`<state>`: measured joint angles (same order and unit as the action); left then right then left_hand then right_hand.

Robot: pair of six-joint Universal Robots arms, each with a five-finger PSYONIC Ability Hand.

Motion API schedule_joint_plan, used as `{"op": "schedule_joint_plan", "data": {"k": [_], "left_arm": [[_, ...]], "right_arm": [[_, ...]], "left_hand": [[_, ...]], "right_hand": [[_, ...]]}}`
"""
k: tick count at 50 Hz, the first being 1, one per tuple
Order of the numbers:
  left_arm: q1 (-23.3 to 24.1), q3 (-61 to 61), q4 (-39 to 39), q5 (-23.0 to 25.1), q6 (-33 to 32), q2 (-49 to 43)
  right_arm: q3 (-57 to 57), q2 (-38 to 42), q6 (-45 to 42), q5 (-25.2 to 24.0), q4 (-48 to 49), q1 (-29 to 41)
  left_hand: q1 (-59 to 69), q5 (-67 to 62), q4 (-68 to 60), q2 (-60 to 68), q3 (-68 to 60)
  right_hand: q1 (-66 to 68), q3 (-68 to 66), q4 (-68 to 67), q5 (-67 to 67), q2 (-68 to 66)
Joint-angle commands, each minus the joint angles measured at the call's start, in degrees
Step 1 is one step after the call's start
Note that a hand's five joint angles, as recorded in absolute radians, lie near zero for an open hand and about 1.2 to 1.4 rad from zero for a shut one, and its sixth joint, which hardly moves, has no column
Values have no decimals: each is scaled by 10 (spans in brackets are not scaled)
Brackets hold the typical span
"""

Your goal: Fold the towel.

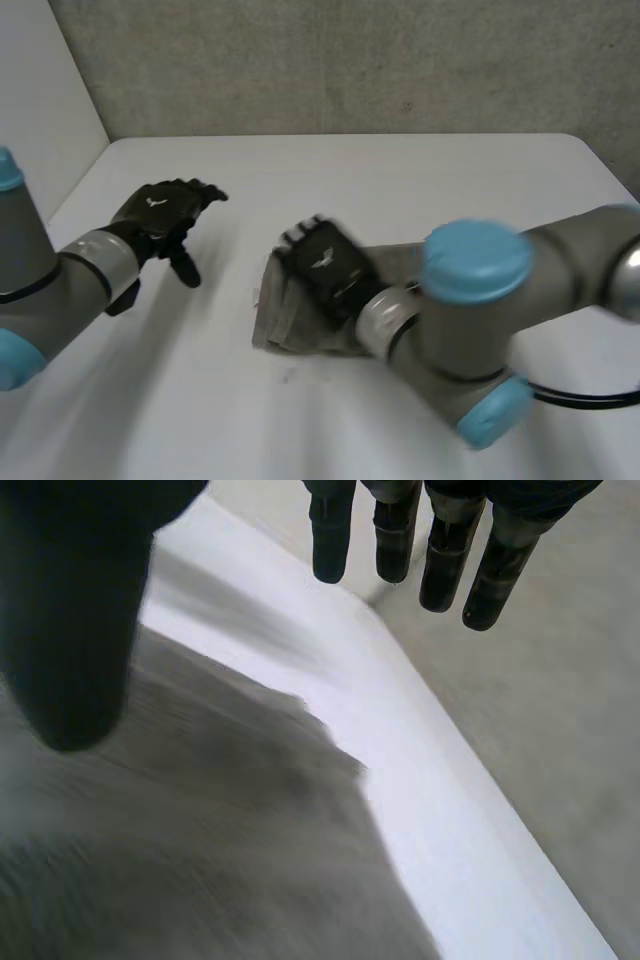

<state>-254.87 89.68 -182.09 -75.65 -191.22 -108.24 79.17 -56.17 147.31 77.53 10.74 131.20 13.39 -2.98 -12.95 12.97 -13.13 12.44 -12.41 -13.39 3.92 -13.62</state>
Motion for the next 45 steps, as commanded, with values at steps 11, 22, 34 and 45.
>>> {"op": "schedule_joint_plan", "data": {"k": [11, 22, 34, 45], "left_arm": [[148, -93, -27, -41, 58, -115], [192, -101, -35, -100, 55, -169], [196, -20, -30, -142, 54, -75], [159, 33, -33, -188, 57, 69]], "right_arm": [[249, -182, 107, -71, -68, -264], [354, -176, 36, -83, 39, -335], [292, -184, -46, -14, 107, -266], [137, -100, -54, 14, 95, 7]], "left_hand": [[17, -21, -21, 21, -20], [17, -21, -21, 21, -20], [12, -16, -16, 16, -15], [9, -13, -13, 13, -11]], "right_hand": [[-24, 24, 34, -39, 36], [432, -433, -423, 417, -420], [676, -676, -666, 661, -664], [676, -676, -666, 661, -664]]}}
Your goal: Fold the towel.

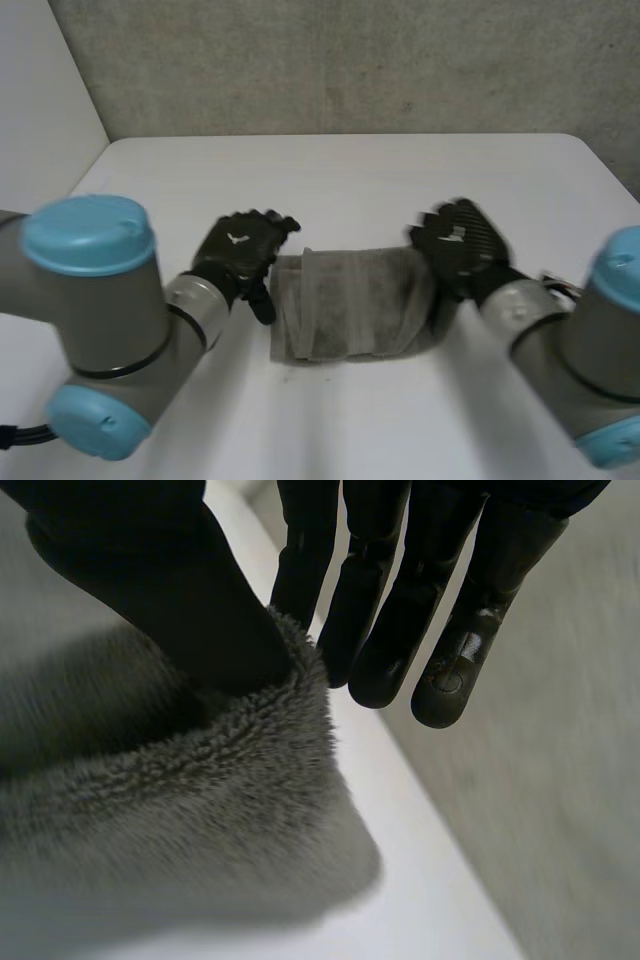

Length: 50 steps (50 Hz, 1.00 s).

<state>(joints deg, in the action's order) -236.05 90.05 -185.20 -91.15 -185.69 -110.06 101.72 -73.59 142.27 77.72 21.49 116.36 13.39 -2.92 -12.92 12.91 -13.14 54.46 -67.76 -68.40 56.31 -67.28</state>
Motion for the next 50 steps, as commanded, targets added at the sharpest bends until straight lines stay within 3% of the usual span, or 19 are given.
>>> {"op": "schedule_joint_plan", "data": {"k": [1, 3, 6, 12, 13, 14, 15, 16, 20, 25, 31, 34, 40, 50], "left_arm": [[-29, 29, -2, -33, 2, 87], [-49, 45, -6, -45, 2, 127], [-58, 50, -7, -48, 3, 143], [-80, 58, -11, -47, 4, 159], [-80, 55, -13, -47, 4, 157], [-79, 51, -13, -47, 3, 152], [-79, 51, -13, -47, 3, 152], [-77, 47, -13, -47, 4, 141], [-67, 25, -13, -46, 8, 105], [-46, -25, -11, -47, 45, 45], [-5, -93, 17, -29, 121, -58], [16, -113, 40, -12, 144, -100], [23, -117, 49, -20, 146, -171], [22, -118, 49, -47, 113, -184]], "right_arm": [[-89, 74, -3, 12, -13, 156], [-117, 124, -2, 5, -35, 213], [-133, 171, -2, 2, -57, 237], [-141, 182, -2, 11, -58, 239], [-143, 173, 5, 15, -58, 236], [-140, 154, 10, 19, -59, 235], [-140, 154, 10, 19, -59, 235], [-134, 127, 14, 24, -58, 228], [-114, 79, 38, 33, -61, 184], [-73, 14, 135, 32, -62, 110], [-72, 1, 239, 30, -78, 46], [-83, 6, 281, 2, -108, 16], [-138, 108, 302, -74, -167, -2], [-243, 223, 288, -77, -237, -3]], "left_hand": [[9, -13, -13, 13, -11], [7, -12, -12, 12, -9], [4, -8, -8, 8, -6], [4, -8, -8, 8, -6], [0, -5, -5, 5, -3], [-11, 7, 7, -7, 9], [-12, 7, 7, -7, 9], [-23, 18, 19, -18, 21], [-25, 20, 20, -20, 23], [-25, 20, 20, -20, 23], [-25, 20, 20, -20, 23], [-25, 20, 20, -20, 23], [-25, 20, 20, -20, 22], [-28, 24, 24, -24, 26]], "right_hand": [[255, -122, -116, 137, -127], [255, -122, -116, 137, -127], [255, -122, -116, 137, -127], [255, -122, -116, 137, -127], [55, 79, 85, -64, 74], [-239, 372, 378, -357, 367], [-242, 375, 381, -360, 370], [-445, 578, 584, -563, 573], [-445, 578, 584, -563, 573], [-445, 578, 584, -563, 573], [-445, 578, 584, -563, 573], [-445, 578, 584, -563, 573], [-445, 578, 584, -563, 573], [-445, 578, 584, -563, 573]]}}
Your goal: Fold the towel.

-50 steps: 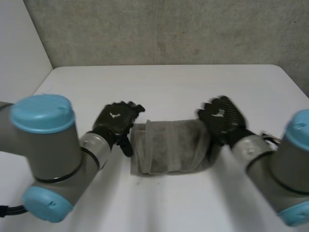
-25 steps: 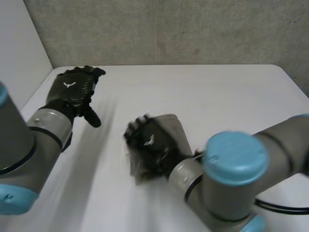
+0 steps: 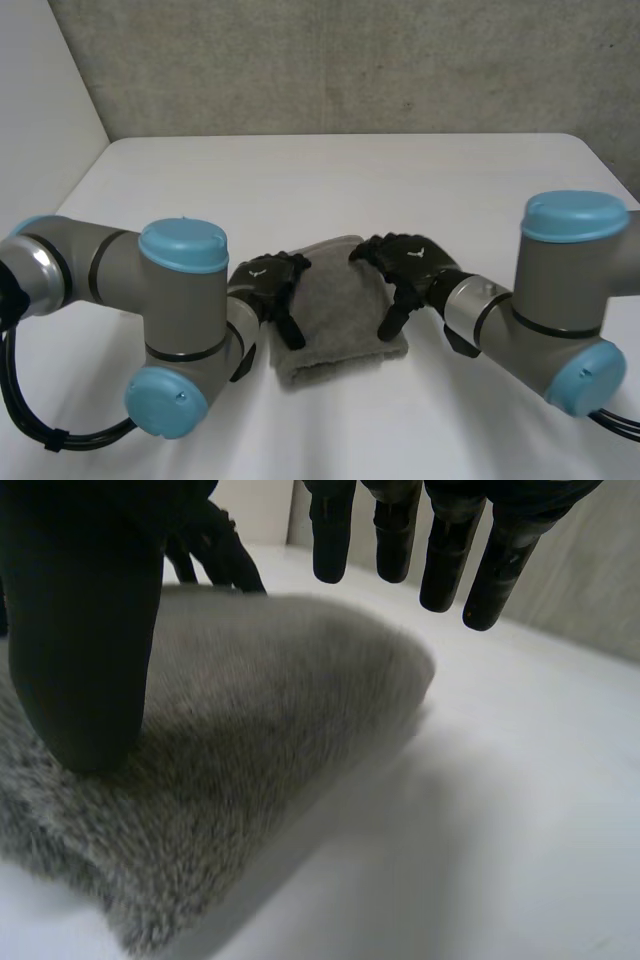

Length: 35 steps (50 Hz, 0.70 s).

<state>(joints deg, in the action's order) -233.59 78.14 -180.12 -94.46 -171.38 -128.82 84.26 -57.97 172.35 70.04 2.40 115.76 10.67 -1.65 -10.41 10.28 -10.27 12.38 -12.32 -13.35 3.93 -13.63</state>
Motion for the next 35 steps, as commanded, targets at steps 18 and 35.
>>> {"op": "schedule_joint_plan", "data": {"k": [18, 35], "left_arm": [[-105, -73, 164, -8, -72, 312], [-164, -91, 235, 53, -68, 372]], "right_arm": [[-134, -220, -5, 197, -73, -47], [-142, -265, -30, 209, -141, -70]], "left_hand": [[4, 6, -7, 8, -8], [-5, 14, 2, -1, 1]], "right_hand": [[-24, 23, 34, -39, 36], [-24, 23, 34, -39, 36]]}}
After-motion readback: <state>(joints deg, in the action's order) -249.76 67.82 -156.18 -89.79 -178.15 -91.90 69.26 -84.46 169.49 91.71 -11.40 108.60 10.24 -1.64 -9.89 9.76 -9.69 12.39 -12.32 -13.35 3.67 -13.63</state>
